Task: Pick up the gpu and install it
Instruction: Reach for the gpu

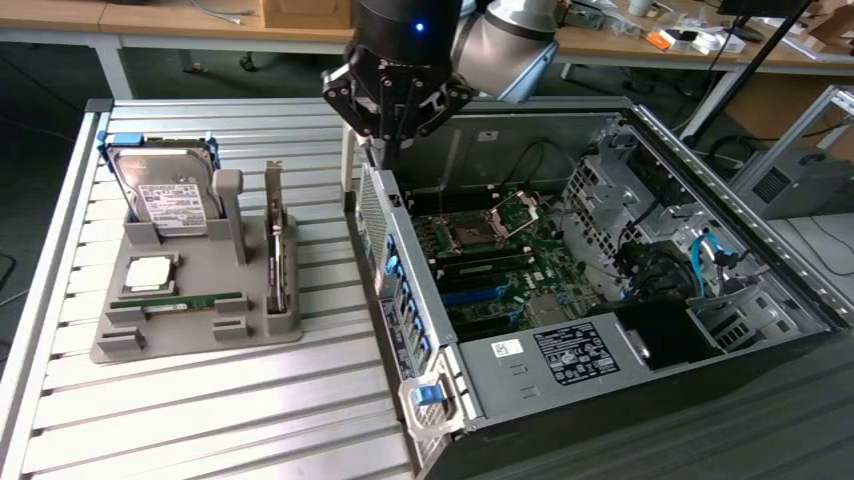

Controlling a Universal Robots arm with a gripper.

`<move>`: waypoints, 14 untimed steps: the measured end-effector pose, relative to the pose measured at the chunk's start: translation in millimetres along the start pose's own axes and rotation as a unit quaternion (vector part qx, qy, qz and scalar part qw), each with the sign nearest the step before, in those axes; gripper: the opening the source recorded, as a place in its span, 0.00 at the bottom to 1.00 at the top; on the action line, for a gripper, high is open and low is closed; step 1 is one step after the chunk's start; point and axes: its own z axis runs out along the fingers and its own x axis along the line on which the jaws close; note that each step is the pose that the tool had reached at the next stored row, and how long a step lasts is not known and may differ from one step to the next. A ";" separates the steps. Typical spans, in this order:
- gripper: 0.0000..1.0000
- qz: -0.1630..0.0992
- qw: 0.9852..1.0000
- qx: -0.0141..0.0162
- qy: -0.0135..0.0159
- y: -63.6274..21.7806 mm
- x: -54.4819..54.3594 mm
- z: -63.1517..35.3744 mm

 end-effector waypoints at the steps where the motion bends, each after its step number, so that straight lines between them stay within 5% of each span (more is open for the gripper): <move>1: 0.11 0.000 1.000 0.000 0.000 0.0 0.5 0.0; 14: 0.11 0.000 1.000 0.000 0.000 -0.6 8.6 -0.3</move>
